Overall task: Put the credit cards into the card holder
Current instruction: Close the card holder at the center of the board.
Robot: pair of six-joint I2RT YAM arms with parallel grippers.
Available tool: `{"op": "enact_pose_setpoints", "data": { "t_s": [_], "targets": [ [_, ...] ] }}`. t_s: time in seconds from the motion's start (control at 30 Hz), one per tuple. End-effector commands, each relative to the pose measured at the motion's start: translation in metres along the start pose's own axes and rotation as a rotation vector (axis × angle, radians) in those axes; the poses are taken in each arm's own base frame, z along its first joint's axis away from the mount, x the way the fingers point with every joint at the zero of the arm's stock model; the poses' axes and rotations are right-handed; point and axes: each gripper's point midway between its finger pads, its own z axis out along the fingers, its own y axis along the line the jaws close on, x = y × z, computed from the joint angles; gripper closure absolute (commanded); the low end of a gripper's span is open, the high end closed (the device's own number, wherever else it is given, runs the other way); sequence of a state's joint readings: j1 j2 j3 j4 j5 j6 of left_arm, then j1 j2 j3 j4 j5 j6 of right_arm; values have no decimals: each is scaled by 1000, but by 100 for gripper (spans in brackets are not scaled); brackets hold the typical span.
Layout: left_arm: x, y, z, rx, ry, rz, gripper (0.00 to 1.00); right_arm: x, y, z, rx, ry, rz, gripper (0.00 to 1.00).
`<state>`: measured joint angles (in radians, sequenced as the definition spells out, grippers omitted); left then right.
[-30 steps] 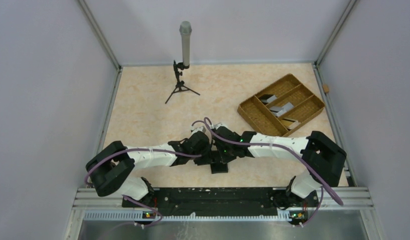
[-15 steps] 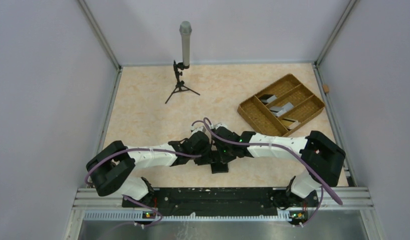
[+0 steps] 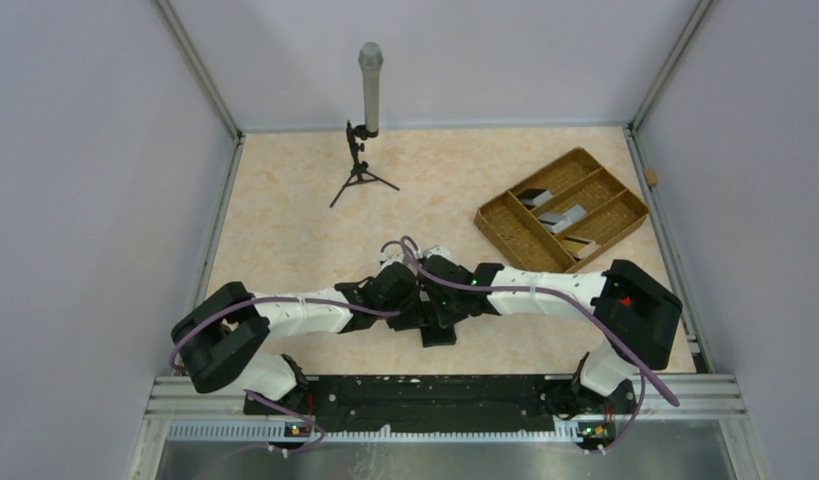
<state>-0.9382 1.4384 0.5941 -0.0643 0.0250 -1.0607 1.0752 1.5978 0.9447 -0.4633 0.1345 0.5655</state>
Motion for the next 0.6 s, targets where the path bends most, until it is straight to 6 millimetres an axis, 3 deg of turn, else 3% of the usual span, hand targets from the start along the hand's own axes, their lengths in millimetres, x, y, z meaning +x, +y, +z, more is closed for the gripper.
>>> {"op": "enact_pose_setpoints", "data": {
  "t_s": [0.0,0.57],
  "targets": [
    [30,38,13,-89,80,21,75,20,33,20,-95,47,1,100],
    [35,28,19,105,30,-25,78,33,25,27,3,79,73,94]
  ]
}}
